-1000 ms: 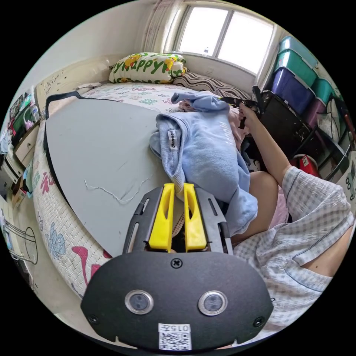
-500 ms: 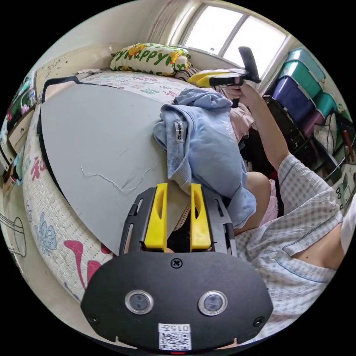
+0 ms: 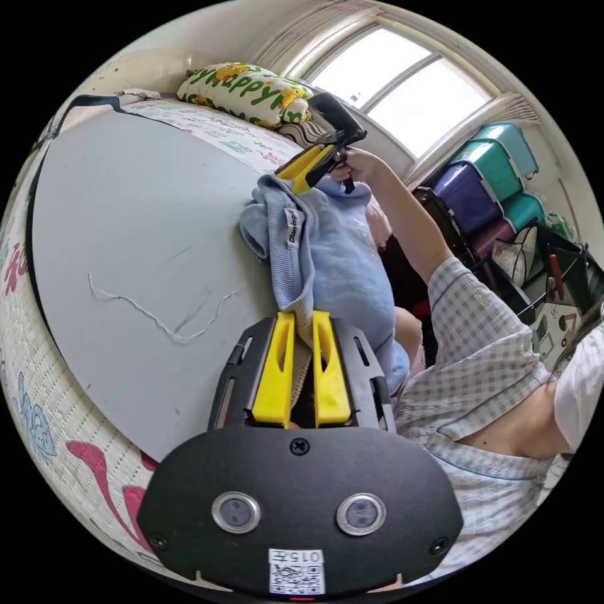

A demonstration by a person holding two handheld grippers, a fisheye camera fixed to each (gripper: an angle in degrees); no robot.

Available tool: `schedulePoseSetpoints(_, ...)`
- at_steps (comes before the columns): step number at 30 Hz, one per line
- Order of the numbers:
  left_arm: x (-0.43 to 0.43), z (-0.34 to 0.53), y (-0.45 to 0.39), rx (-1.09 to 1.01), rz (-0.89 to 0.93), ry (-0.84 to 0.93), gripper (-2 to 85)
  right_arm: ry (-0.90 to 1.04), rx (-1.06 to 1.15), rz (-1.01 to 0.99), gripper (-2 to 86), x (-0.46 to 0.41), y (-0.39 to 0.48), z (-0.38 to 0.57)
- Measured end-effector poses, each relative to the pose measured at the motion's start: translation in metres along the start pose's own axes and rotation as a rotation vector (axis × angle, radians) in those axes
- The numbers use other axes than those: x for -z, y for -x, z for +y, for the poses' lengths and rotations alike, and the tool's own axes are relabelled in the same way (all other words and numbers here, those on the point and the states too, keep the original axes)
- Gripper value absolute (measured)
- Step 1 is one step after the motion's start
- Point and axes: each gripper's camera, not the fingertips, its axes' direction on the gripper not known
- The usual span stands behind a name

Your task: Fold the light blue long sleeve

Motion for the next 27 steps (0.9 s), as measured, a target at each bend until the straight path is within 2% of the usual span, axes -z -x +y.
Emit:
schedulePoseSetpoints(2, 0.008, 0.01, -0.002, 0.02, -0.006, -0.022, 3.2, -0.024, -0.057, 0.023, 8.1, 0.009, 0.008, 0.007)
schedulePoseSetpoints(3, 0.015, 0.017, -0.005, 0.03, -0.014, -0.039, 2.7, -0.074, -0.091, 0.053, 4.2, 0.02, 0.017, 0.016)
schedulePoseSetpoints(5, 0.03, 0.028, -0.015, 0.033, -0.042, -0.083, 2.1, -0.166, -0.086, 0.094, 1.7, 0.04, 0.042, 0.036)
schedulePoseSetpoints(10, 0.093, 0.061, -0.081, -0.008, -0.181, -0.277, 1.1, -0.346, -0.071, 0.313, 0.0, 0.085, 0.135, 0.097)
schedulePoseSetpoints(15, 0.182, 0.096, -0.193, -0.103, -0.4, -0.557, 0.6, -0.855, -0.053, 0.435, -0.3, 0.152, 0.267, 0.193)
schedulePoseSetpoints(19, 0.251, 0.123, -0.283, -0.094, -0.472, -0.823, 0.3, -1.16, -0.065, 0.532, -0.4, 0.177, 0.352, 0.243)
schedulePoseSetpoints(21, 0.29, 0.146, -0.341, -0.078, -0.511, -1.016, 0.2, -1.354, -0.053, 0.487, -0.4, 0.187, 0.395, 0.276)
schedulePoseSetpoints(25, 0.328, 0.175, -0.425, -0.085, -0.488, -1.238, 0.1, -1.676, -0.049, 0.311, -0.4, 0.194, 0.44, 0.328)
schedulePoseSetpoints(27, 0.338, 0.192, -0.49, -0.124, -0.536, -1.357, 0.0, -1.865, -0.061, 0.239, -0.3, 0.188, 0.466, 0.355)
